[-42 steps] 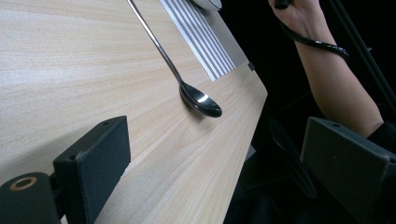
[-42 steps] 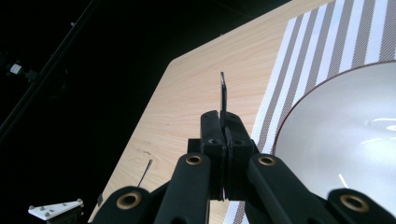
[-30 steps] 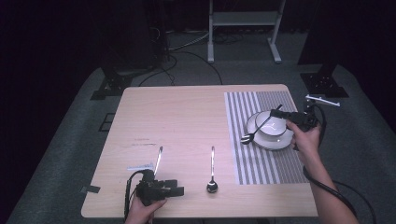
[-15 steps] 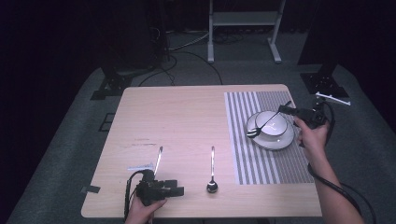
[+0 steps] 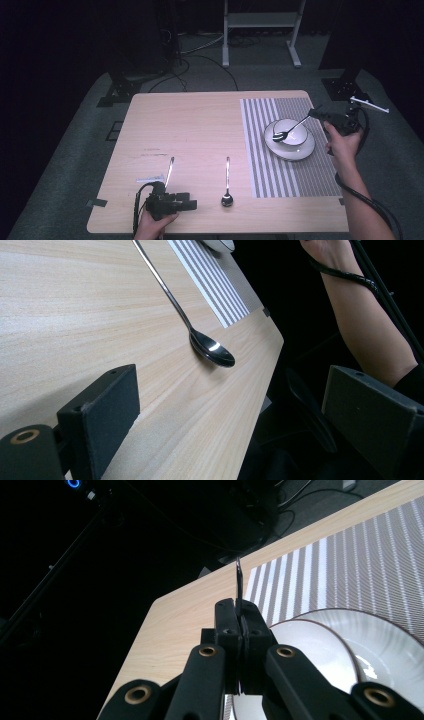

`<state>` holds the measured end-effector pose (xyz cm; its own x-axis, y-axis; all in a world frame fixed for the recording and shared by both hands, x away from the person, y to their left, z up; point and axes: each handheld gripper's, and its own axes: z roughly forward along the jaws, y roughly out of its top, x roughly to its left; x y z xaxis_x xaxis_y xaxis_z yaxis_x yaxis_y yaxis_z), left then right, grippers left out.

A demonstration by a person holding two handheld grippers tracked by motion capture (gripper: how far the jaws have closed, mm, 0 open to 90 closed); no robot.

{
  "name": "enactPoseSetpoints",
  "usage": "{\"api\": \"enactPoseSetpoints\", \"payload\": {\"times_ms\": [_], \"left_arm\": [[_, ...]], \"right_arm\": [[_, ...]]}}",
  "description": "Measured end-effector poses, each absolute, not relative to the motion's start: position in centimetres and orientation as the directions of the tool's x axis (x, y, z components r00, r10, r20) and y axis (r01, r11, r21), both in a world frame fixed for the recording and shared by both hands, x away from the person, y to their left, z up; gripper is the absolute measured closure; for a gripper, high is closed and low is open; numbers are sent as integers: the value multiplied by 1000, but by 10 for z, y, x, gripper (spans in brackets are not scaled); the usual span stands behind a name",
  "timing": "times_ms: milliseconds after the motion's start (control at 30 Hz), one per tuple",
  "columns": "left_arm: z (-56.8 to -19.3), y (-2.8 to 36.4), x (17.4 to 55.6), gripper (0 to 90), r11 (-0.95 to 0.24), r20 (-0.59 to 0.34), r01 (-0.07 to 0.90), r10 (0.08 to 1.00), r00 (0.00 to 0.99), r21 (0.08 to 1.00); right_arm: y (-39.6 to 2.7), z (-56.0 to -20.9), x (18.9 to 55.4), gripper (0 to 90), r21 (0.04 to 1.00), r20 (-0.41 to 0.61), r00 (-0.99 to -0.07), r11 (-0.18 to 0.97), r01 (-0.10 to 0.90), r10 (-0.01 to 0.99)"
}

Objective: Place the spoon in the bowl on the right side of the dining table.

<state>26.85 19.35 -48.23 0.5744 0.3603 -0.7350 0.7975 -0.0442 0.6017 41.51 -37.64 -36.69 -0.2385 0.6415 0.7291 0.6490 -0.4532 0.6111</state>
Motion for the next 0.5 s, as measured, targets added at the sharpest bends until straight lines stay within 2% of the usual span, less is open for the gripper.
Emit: {"api": "enactPoseSetpoints", "payload": {"times_ms": [500], "left_arm": [[-482,193,268,70,-43,-736,797,358,575,602]], "right_arm": [[-390,-368,415,888,610,729,-192,-496,618,657]]}}
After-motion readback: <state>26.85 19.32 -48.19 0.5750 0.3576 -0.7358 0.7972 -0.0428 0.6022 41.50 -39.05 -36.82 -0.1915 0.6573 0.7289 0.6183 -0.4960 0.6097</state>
